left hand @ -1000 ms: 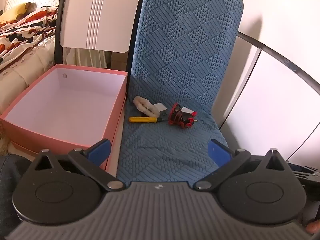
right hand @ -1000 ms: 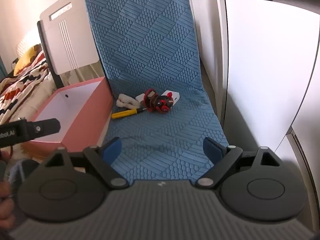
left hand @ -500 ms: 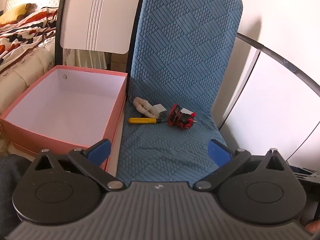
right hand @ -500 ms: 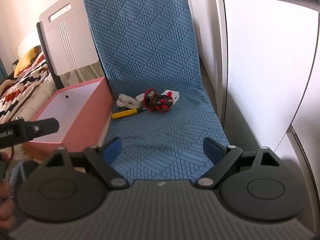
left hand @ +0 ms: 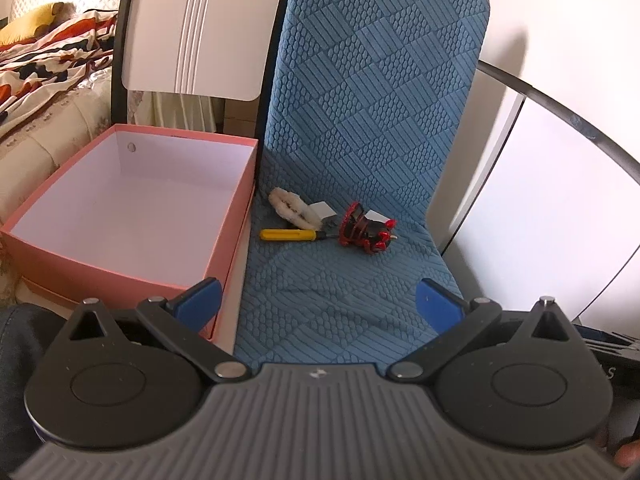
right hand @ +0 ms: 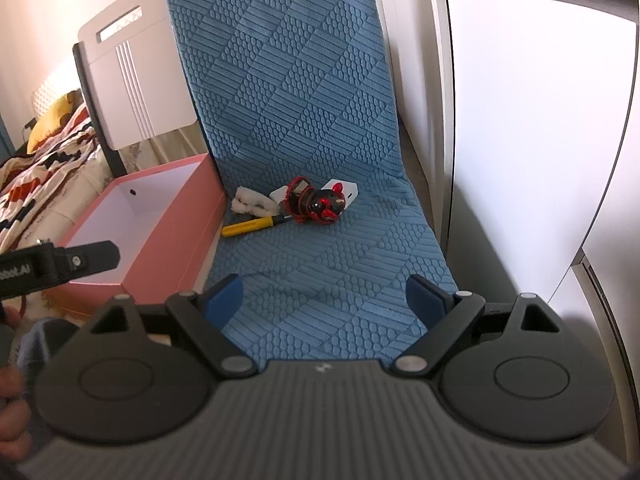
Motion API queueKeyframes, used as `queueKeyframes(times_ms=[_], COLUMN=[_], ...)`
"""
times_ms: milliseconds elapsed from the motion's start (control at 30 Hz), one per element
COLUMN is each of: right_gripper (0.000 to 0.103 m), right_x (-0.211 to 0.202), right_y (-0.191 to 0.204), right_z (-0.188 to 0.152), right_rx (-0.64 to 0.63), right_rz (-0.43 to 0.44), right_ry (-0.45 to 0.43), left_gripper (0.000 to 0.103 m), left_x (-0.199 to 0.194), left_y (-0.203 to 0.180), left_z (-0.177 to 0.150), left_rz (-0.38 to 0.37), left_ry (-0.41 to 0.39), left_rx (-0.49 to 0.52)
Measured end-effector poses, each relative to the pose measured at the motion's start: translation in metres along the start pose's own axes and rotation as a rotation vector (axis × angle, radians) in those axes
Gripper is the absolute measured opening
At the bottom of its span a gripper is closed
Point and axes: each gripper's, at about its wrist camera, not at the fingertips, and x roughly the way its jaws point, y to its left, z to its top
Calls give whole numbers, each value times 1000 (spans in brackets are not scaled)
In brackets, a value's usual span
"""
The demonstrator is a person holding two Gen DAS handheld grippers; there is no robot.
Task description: Organize rigid objects
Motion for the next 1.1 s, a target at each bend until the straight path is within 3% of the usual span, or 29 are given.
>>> queueKeyframes(times_ms=[1100], right_gripper=[90], right_x=[1], right_y=[0], right_z=[-1], right_rx=[17], right_rz=[1], right_ry=[9], left_gripper=[103], left_x=[0], left_y=[-2], left_z=[-2], left_rz=[-6], left_ry=[-10], left_rx=[14])
